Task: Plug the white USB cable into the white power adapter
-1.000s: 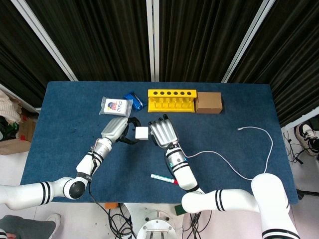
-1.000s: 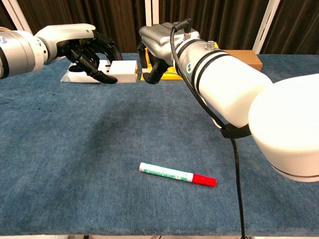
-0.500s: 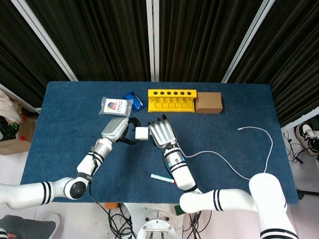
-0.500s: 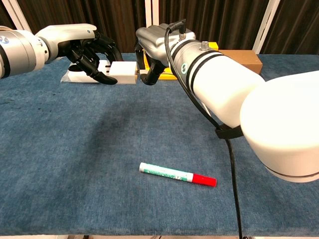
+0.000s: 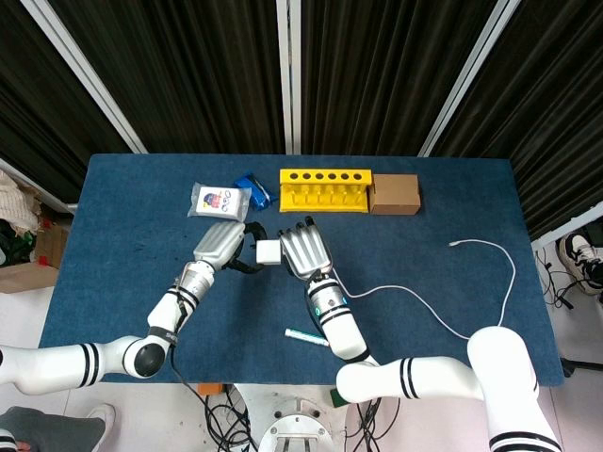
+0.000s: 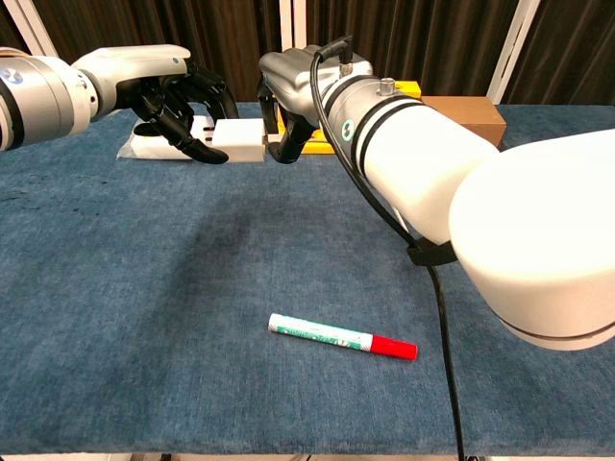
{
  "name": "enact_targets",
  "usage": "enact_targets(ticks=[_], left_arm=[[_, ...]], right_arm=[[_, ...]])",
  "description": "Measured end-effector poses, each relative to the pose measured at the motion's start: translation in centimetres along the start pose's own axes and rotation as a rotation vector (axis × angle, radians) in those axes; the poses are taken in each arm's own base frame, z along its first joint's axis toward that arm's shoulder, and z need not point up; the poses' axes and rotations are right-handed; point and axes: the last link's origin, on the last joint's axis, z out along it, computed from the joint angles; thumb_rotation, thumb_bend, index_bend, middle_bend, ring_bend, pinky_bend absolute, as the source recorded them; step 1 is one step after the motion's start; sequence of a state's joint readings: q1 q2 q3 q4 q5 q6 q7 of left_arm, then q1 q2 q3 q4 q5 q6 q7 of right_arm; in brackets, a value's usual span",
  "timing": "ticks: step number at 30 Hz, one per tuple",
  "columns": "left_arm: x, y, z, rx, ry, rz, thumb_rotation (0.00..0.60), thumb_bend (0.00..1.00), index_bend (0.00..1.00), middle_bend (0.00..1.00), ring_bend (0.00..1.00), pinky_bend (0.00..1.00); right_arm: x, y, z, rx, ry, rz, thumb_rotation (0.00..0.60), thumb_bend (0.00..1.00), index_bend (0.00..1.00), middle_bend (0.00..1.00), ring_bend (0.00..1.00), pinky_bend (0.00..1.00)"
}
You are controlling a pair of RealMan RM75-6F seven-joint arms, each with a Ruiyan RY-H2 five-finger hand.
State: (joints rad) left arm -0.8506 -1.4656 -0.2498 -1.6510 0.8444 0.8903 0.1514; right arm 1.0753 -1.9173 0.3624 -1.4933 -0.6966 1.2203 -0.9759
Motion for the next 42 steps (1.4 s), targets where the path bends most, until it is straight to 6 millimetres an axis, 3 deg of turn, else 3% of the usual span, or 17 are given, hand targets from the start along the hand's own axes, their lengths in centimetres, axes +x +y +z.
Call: enact_targets(ticks=[10,18,23,30,36,42], left_arm=[[-0.2,0.1,0.1,-0.002,-0.009,-0.014,0.6,0.25,0.56,0.46,0.71,0.9],[0.0,-0.4,0.0,0.006,-0.001,-0.02,0.6,0.25,0.56,0.46,0.71,0.9],[0.3,-0.8,-0.2,0.013,0.005,-0.016,0.6,0.25,0.56,0.46,0.71,0.9],[0.4,-1.2,-0.3,0.02,0.009,-0.005,0.6,0.25,0.56,0.46,0.71,0.9],[0.5,-1.1,-0.4,0.018,0.01,-0.011,0.6,0.25,0.56,0.46,0.71,0.9],[0.5,-0.8,-0.4,0.01,0.007,-0.009,0.6,0.25,0.56,0.46,0.71,0.9]], right_arm=[[0.0,-0.3,0.1,0.001,-0.007,0.011,0.6,0.79,0.55,0.51,0.42,0.27],[0.0,0.3,0.0,-0.006,-0.019,0.016,0.6,0.58,0.31,0.42,0.36,0.24],[0.0,0.8,-0.2,-0.014,-0.027,0.013,0.6,0.53,0.27,0.42,0.36,0.23],[0.1,1.2,-0.4,-0.019,-0.034,0.012,0.6,0.52,0.28,0.43,0.36,0.23],[-0.1,1.3,-0.5,-0.024,-0.035,0.019,0.6,0.52,0.46,0.43,0.36,0.23],[-0.2,1.1,-0.3,-0.023,-0.026,0.023,0.6,0.52,0.52,0.43,0.36,0.23]])
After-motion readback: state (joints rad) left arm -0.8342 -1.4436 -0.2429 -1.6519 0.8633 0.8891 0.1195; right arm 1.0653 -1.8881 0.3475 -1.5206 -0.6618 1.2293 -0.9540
